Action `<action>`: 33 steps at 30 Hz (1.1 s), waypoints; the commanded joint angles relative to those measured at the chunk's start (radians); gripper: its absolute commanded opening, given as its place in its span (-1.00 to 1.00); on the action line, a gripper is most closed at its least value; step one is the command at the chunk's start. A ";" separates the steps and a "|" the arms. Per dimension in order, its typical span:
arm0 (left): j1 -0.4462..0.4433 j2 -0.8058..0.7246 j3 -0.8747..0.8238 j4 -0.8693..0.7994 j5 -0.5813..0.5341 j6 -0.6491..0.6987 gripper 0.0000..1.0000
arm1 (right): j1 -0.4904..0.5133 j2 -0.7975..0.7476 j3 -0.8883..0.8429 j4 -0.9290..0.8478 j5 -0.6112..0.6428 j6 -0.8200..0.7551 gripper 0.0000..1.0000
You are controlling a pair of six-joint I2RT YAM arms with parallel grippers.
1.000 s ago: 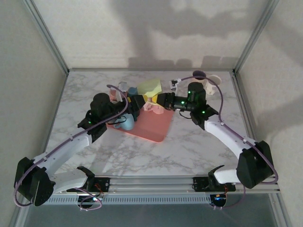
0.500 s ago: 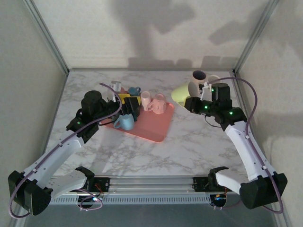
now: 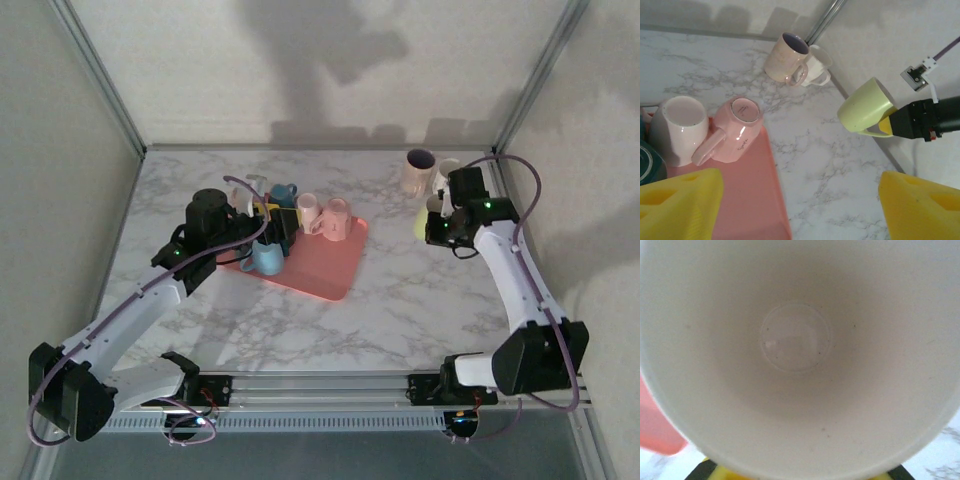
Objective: Turn the mug right side up
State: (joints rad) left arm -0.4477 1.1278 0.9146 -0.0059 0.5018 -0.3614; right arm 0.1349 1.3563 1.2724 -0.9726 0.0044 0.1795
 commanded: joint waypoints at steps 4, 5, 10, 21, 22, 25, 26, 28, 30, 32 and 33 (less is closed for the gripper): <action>0.010 0.024 0.029 -0.014 0.029 0.029 0.60 | -0.009 0.113 0.109 0.052 0.145 -0.036 -1.00; 0.010 0.027 0.028 -0.011 0.023 0.024 0.60 | -0.009 0.132 0.115 0.067 0.154 -0.038 -1.00; 0.010 0.034 0.019 0.013 0.009 0.013 0.63 | -0.009 0.233 0.158 0.113 0.174 -0.041 -1.00; 0.010 0.072 0.027 -0.007 0.019 0.032 0.64 | -0.009 0.369 0.185 0.225 0.201 0.017 -1.00; 0.010 0.075 0.029 -0.011 0.020 0.035 0.65 | -0.009 0.379 0.189 0.234 0.203 0.021 -1.00; 0.010 0.076 0.033 -0.025 0.017 0.046 0.65 | -0.008 0.424 0.215 0.239 0.212 0.029 -1.00; 0.010 0.076 0.034 -0.031 0.015 0.052 0.65 | -0.008 0.439 0.223 0.241 0.216 0.029 -1.00; 0.010 0.077 0.036 -0.040 0.015 0.060 0.65 | -0.006 0.466 0.238 0.242 0.231 0.030 -1.00; 0.010 0.080 0.041 -0.053 0.015 0.069 0.65 | -0.004 0.485 0.247 0.251 0.242 0.029 -1.00; 0.009 0.085 0.046 -0.068 0.015 0.080 0.64 | -0.002 0.502 0.252 0.259 0.244 0.027 -1.00; 0.009 0.087 0.048 -0.076 0.015 0.086 0.63 | -0.001 0.510 0.255 0.265 0.245 0.027 -1.00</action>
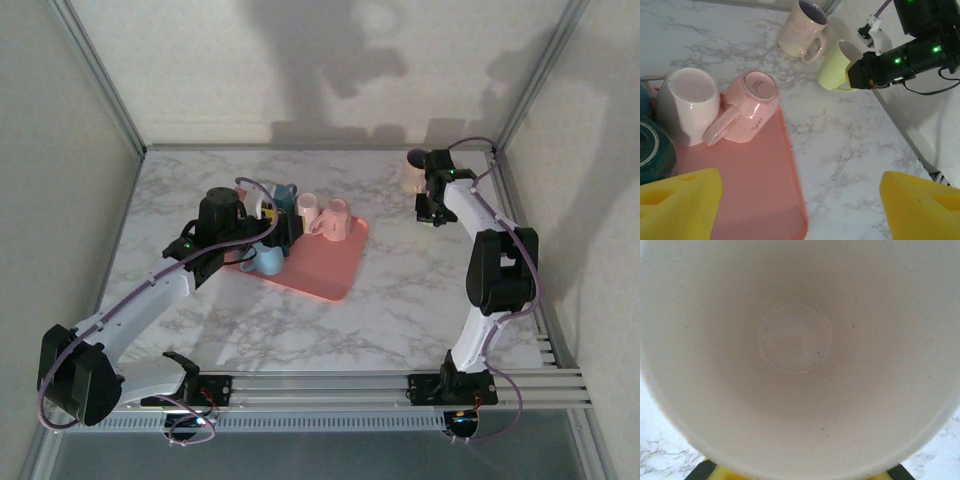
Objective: Turn the mug right side up
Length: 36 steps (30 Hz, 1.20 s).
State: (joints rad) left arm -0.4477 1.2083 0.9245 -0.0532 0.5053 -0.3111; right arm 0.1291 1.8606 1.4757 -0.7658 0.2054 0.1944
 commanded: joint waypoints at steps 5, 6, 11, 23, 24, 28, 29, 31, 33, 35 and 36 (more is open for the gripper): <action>0.009 0.017 0.048 -0.062 0.006 0.061 0.61 | 0.008 0.041 0.055 0.066 0.038 0.018 -0.94; 0.010 0.017 0.049 -0.069 0.002 0.067 0.61 | 0.010 0.045 0.054 0.070 0.038 0.022 -0.92; 0.010 0.016 0.057 -0.098 -0.018 0.088 0.60 | 0.017 0.055 0.044 0.077 0.034 0.026 -0.74; 0.010 -0.030 0.079 -0.216 -0.110 0.102 0.59 | 0.017 0.006 0.003 0.050 0.014 0.046 -0.19; 0.010 -0.042 0.080 -0.229 -0.121 0.102 0.59 | 0.018 -0.012 -0.005 0.047 0.007 0.052 -0.14; 0.010 -0.082 0.097 -0.309 -0.177 0.102 0.59 | 0.018 -0.100 -0.046 0.017 -0.032 0.074 0.04; 0.010 -0.093 0.101 -0.335 -0.191 0.102 0.58 | 0.017 -0.132 -0.065 0.015 -0.045 0.076 0.07; 0.010 -0.117 0.105 -0.380 -0.217 0.107 0.58 | 0.017 -0.192 -0.101 0.010 -0.075 0.078 0.13; 0.012 -0.149 0.103 -0.428 -0.244 0.124 0.58 | 0.017 -0.256 -0.139 -0.005 -0.118 0.071 0.17; 0.012 -0.179 0.102 -0.474 -0.272 0.165 0.57 | 0.017 -0.320 -0.176 -0.010 -0.179 0.053 0.18; 0.012 -0.195 0.102 -0.499 -0.293 0.187 0.56 | 0.016 -0.356 -0.193 -0.010 -0.215 0.042 0.18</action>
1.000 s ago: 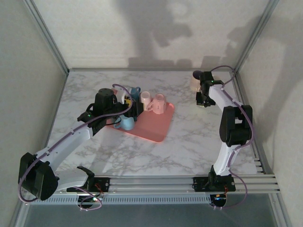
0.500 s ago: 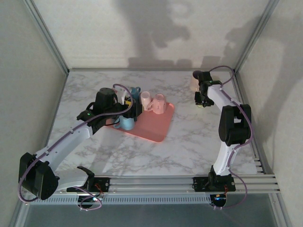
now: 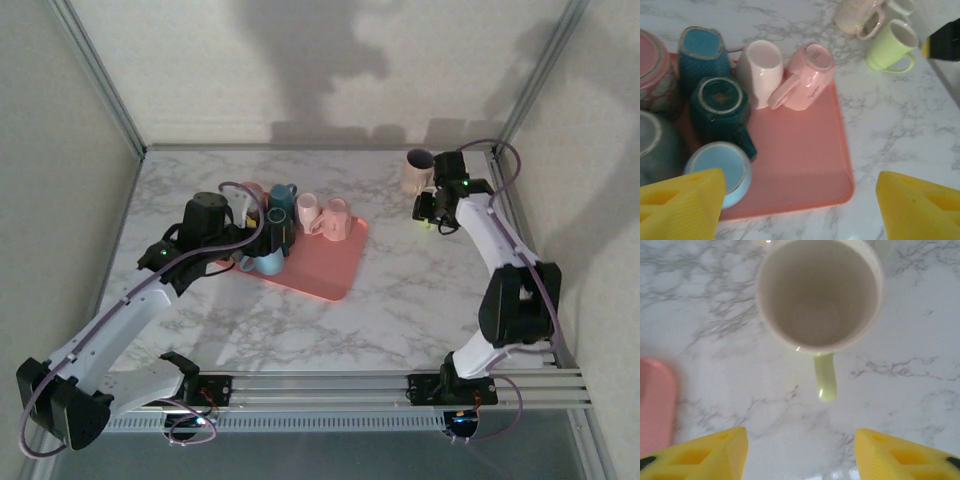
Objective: Turn the mug right side up
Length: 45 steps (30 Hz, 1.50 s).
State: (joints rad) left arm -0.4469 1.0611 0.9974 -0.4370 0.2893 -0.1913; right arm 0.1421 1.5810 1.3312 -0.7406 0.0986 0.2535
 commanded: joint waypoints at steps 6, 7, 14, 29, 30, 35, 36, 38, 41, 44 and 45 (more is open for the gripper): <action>0.011 -0.106 0.019 -0.231 -0.106 0.311 0.45 | 0.002 -0.225 -0.113 -0.062 -0.239 -0.030 0.18; 0.011 -0.109 0.012 -0.245 -0.115 0.358 0.44 | 0.003 -0.238 -0.121 -0.063 -0.255 -0.030 0.19; 0.010 -0.081 -0.133 -0.312 -0.172 0.816 0.41 | 0.003 -0.315 -0.197 -0.035 -0.368 -0.007 0.19; 0.142 0.052 -0.265 0.026 -0.207 1.009 0.40 | 0.003 -0.334 -0.254 0.045 -0.466 0.014 0.20; 0.159 0.066 -0.259 0.022 -0.190 1.028 0.40 | 0.002 -0.333 -0.254 0.050 -0.468 0.018 0.20; 0.194 0.114 -0.249 0.051 -0.125 1.121 0.40 | 0.003 -0.340 -0.257 0.066 -0.483 0.040 0.20; 0.198 0.125 -0.242 0.059 -0.116 1.127 0.40 | 0.003 -0.343 -0.259 0.071 -0.488 0.047 0.20; 0.211 0.156 -0.220 0.057 -0.092 1.156 0.39 | 0.001 -0.349 -0.263 0.082 -0.494 0.058 0.20; 0.214 0.185 -0.203 0.024 -0.046 1.252 0.34 | 0.002 -0.350 -0.264 0.090 -0.495 0.068 0.19; 0.215 0.199 -0.200 0.025 -0.015 1.295 0.19 | 0.002 -0.343 -0.257 0.087 -0.498 0.072 0.19; 0.215 0.206 -0.198 0.032 -0.019 1.294 0.14 | 0.002 -0.343 -0.256 0.086 -0.501 0.074 0.19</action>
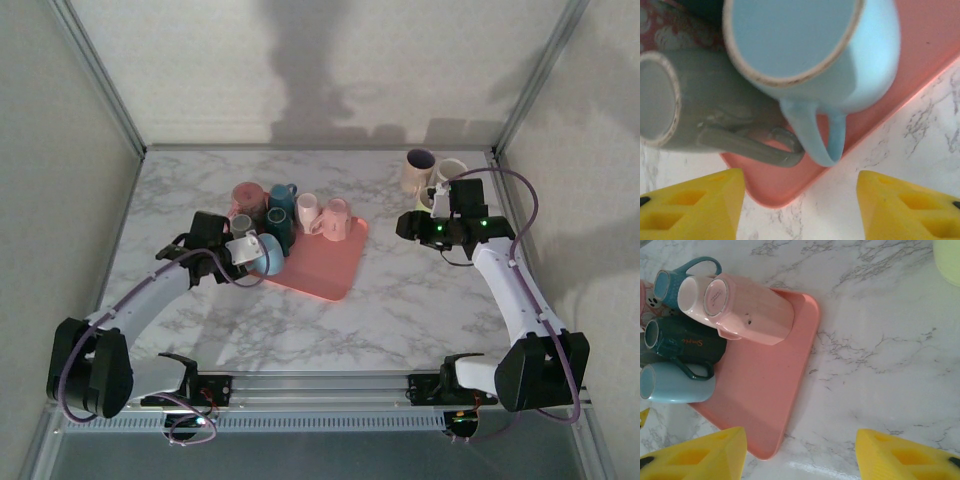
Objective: Turn the mug right side up
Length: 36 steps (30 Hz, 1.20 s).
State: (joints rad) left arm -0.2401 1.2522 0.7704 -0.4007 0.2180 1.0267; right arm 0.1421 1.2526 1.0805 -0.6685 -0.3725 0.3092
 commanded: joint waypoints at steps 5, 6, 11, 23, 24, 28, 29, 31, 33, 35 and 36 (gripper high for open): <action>0.016 0.057 0.044 -0.002 0.055 0.089 0.08 | 0.002 -0.028 -0.007 0.018 -0.037 0.028 0.19; 0.017 0.061 0.044 0.004 0.057 0.089 0.09 | 0.002 -0.030 -0.008 0.018 -0.036 0.030 0.19; 0.021 0.101 0.055 0.029 0.069 0.089 0.18 | 0.001 -0.030 -0.010 0.021 -0.044 0.037 0.18; 0.021 0.195 0.113 0.022 0.123 0.075 0.00 | 0.002 -0.035 -0.011 0.027 -0.044 0.059 0.17; 0.022 0.200 0.114 0.018 0.131 0.073 -0.01 | 0.002 -0.035 -0.011 0.027 -0.045 0.060 0.17; 0.021 0.212 0.115 0.014 0.143 0.075 -0.06 | 0.001 -0.037 -0.013 0.029 -0.045 0.064 0.17; 0.021 0.215 0.115 0.015 0.149 0.075 -0.07 | 0.001 -0.040 -0.014 0.028 -0.046 0.066 0.17; 0.020 0.223 0.115 0.017 0.162 0.072 -0.10 | 0.001 -0.042 -0.014 0.025 -0.044 0.067 0.16; 0.018 0.236 0.120 0.007 0.173 0.067 -0.15 | 0.002 -0.047 -0.017 0.022 -0.046 0.074 0.17; 0.018 0.240 0.122 0.003 0.183 0.063 -0.20 | 0.002 -0.055 -0.021 0.021 -0.048 0.080 0.16; 0.018 0.239 0.120 0.005 0.186 0.059 -0.25 | 0.002 -0.059 -0.025 0.021 -0.048 0.084 0.16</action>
State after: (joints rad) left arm -0.2272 1.4796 0.8604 -0.3748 0.3576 1.0958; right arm 0.1417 1.2251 1.0729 -0.6472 -0.3977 0.3721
